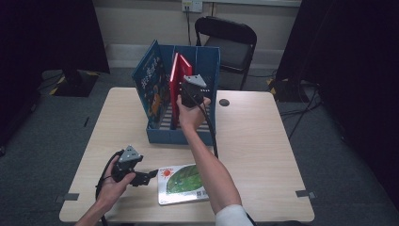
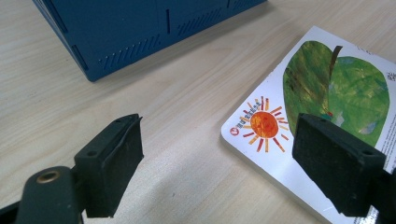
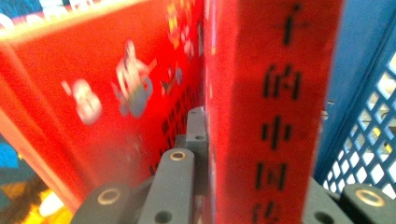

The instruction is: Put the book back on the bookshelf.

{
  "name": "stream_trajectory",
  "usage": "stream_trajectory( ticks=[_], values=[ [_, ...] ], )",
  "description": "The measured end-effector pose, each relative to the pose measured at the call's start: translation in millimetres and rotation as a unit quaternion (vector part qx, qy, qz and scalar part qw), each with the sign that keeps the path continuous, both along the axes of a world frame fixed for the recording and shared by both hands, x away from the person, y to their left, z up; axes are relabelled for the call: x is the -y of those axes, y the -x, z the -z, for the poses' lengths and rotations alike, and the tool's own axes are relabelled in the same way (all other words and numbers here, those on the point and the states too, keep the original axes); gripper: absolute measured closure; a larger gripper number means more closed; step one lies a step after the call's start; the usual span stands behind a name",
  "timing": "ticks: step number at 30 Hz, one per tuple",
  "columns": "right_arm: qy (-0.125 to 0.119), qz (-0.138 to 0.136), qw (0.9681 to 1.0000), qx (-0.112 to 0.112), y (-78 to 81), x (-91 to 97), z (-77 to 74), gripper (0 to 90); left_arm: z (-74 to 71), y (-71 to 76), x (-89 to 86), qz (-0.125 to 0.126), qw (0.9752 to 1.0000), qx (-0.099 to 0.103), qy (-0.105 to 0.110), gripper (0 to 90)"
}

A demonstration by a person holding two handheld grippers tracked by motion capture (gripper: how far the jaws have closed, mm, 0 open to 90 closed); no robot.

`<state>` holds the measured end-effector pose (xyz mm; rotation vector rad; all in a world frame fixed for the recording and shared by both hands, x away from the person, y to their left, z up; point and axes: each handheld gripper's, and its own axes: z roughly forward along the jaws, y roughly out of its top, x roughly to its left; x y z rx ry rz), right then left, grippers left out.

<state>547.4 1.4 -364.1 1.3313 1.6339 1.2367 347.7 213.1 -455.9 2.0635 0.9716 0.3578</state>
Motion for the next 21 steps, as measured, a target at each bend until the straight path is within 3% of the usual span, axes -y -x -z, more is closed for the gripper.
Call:
stream_trajectory(
  ticks=[3, 21],
  values=[
    [-0.005, -0.002, 1.0000, 0.003, 2.6, 2.4, 11.6, 80.5, -0.1, -0.5, -0.8, 0.002, 1.0000, 0.004, -0.002, 16.0],
    [0.015, -0.064, 0.9978, 0.003, 39.3, 15.0, 29.2, 76.1, 1.3, -1.0, 3.1, 0.006, 0.9999, -0.001, -0.012, 16.0]
  ],
)
